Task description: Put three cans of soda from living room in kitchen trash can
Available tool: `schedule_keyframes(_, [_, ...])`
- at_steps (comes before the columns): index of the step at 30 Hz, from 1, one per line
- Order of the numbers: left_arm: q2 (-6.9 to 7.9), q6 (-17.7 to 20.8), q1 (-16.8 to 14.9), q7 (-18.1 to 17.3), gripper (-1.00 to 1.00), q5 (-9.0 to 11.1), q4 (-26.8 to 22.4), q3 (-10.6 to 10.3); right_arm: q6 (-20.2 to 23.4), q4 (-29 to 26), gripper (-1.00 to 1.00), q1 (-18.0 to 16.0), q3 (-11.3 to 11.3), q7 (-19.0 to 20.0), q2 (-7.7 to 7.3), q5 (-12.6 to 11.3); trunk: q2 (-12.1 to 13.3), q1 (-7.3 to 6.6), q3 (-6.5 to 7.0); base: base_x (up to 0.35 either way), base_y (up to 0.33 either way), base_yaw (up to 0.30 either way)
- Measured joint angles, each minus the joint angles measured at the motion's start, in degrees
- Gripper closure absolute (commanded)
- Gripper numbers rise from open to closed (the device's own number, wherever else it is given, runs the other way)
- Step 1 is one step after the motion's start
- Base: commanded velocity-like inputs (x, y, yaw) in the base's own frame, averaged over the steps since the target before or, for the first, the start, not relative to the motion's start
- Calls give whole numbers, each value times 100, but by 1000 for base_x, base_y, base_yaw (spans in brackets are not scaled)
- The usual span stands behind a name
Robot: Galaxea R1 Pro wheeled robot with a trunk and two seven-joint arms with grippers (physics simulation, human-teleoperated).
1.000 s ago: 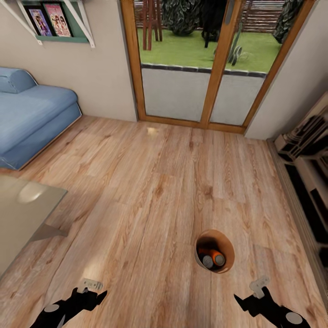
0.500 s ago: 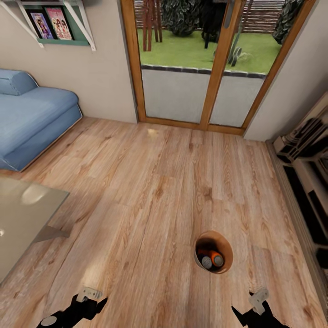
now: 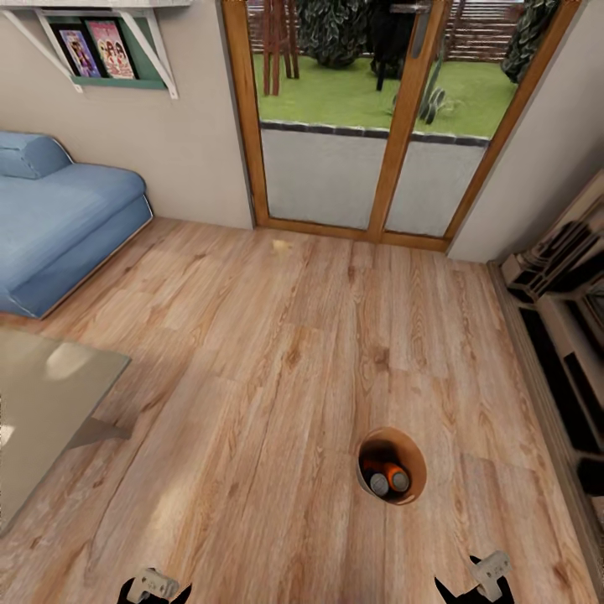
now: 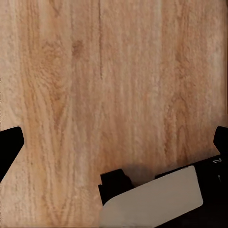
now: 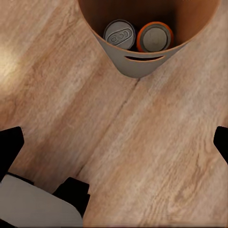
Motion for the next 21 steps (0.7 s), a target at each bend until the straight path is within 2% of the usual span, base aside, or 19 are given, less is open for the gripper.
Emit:
schedule_keyframes(8, [4, -212, 115, 0, -100, 0, 2, 1, -8, 28, -100, 0, -25, 0, -3, -1, 321, -176, 144, 0, 0, 0])
schedule_keyframes(21, [5, -284, 135, 0, -100, 6, 2, 1, -24, 30, -100, 6, -29, 0, -7, 6, 842, -461, 377, 0, 0, 0])
